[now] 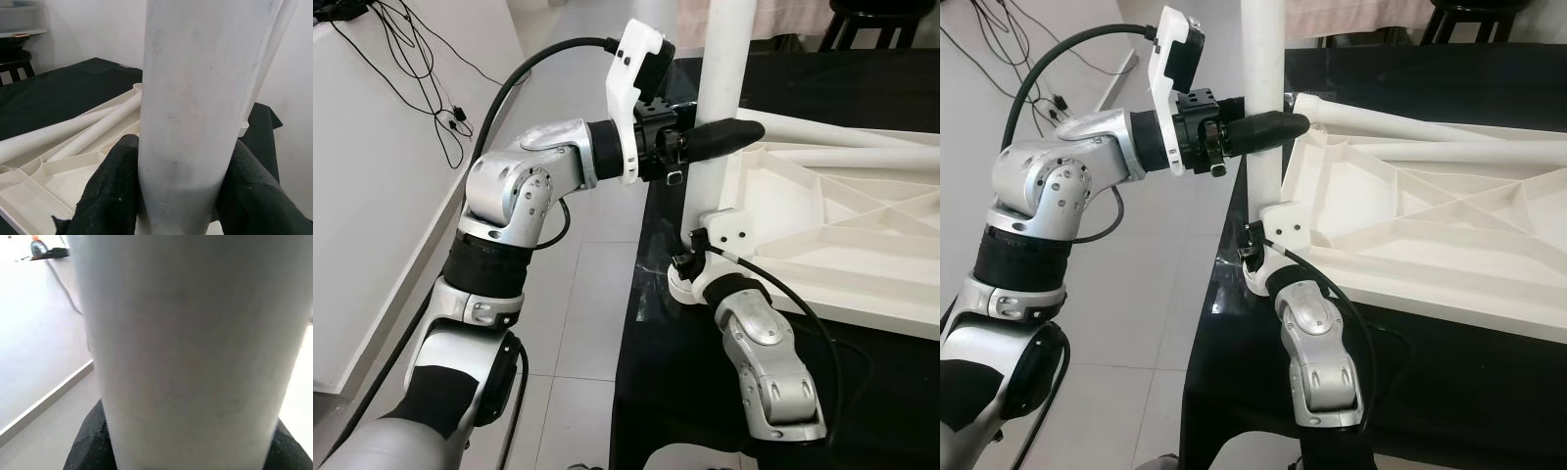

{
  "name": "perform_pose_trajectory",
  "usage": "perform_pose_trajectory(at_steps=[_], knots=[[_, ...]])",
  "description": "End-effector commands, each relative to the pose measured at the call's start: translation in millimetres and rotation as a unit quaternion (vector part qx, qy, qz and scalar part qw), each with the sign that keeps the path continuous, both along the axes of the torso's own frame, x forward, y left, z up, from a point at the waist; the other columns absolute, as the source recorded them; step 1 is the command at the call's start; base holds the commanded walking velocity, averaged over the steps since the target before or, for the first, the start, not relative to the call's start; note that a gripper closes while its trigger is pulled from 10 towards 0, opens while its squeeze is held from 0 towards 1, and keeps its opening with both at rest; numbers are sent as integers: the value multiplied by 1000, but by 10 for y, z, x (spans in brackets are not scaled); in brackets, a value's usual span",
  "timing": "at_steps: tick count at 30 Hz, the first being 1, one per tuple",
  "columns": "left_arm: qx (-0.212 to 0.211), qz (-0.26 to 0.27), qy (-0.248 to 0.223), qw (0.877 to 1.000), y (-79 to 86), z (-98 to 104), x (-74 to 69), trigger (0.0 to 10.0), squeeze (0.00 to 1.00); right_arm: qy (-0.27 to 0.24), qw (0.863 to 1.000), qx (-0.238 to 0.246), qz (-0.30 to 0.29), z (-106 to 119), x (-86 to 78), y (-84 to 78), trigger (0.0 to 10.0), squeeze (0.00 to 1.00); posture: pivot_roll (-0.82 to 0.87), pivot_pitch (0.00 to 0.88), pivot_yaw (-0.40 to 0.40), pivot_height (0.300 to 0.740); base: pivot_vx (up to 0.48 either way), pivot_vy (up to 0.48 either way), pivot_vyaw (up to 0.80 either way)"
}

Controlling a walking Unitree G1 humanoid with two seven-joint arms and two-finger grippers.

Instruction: Building children table

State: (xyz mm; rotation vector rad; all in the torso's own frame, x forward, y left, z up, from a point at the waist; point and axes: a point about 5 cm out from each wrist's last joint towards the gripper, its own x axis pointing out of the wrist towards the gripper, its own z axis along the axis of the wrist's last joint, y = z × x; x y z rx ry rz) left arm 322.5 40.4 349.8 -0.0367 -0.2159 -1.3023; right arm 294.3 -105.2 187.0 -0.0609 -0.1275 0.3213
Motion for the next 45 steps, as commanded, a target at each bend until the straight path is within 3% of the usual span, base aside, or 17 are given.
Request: perform_pose_trajectory(at_steps=[1,2,4,5,11,12,13,14,17,20,22,27,28,29,30,36,45], knots=[[-14,-20,-10,1000,88,47,-42,0,0,16,998,13,62,-68,12,121,10000,0,-14,148,118,740,0,0,0],[-7,-24,-16,1000,95,24,-35,0,0,10,996,14,86,-41,40,97,10000,169,-11,148,120,740,0,0,0],[0,-27,-22,999,104,-5,-25,0,0,3,993,14,115,-9,59,76,10000,169,-11,148,120,740,0,0,0],[6,-29,-26,999,103,-31,-22,0,0,3,991,18,136,7,73,70,10000,1000,-10,148,122,740,0,0,0],[22,-37,-41,998,43,-127,-67,0,0,-6,977,1,211,94,158,6,10000,1000,-9,148,124,740,0,0,0],[24,-39,-48,998,-1,-128,-106,0,0,-11,971,-20,238,136,209,-32,10000,761,-5,146,125,740,0,0,0],[26,-40,-53,997,-30,-125,-133,0,0,-14,967,-34,254,166,243,-61,10000,761,-5,146,125,740,0,0,0],[29,-42,-60,997,-76,-121,-169,0,0,-18,959,-52,278,211,291,-93,10000,0,-5,147,124,740,0,0,0],[32,-45,-66,996,-127,-117,-203,0,0,-18,953,-67,294,249,344,-125,10000,0,-5,147,124,740,0,0,0],[37,-61,-78,994,-387,-96,-263,0,0,-12,935,-110,336,358,542,-175,10000,0,-2,147,127,740,0,0,0],[37,-61,-78,994,-387,-96,-263,0,0,-12,935,-110,336,358,542,-175,10000,0,-2,147,127,740,0,0,0],[42,-57,-66,995,-743,-193,-104,0,0,-17,917,-131,377,532,683,-146,10000,0,1,146,124,740,0,0,0],[44,-56,-63,995,-837,-206,-76,0,0,-17,913,-131,385,552,699,-148,5294,0,1,145,124,740,0,0,0],[44,-56,-63,995,-837,-206,-76,0,0,-17,913,-131,385,552,699,-148,5294,0,1,145,124,740,0,0,0],[46,-54,-61,996,-959,-211,-67,0,0,-13,908,-126,400,565,715,-149,0,0,1,146,124,740,0,0,0],[50,-49,-56,996,-1171,-219,-59,0,0,-3,892,-119,435,556,749,-153,0,0,0,143,120,740,0,0,0],[32,-59,-79,995,-1071,-187,-133,0,0,6,884,-120,451,426,766,-109,0,0,-1,142,122,740,0,0,0]])
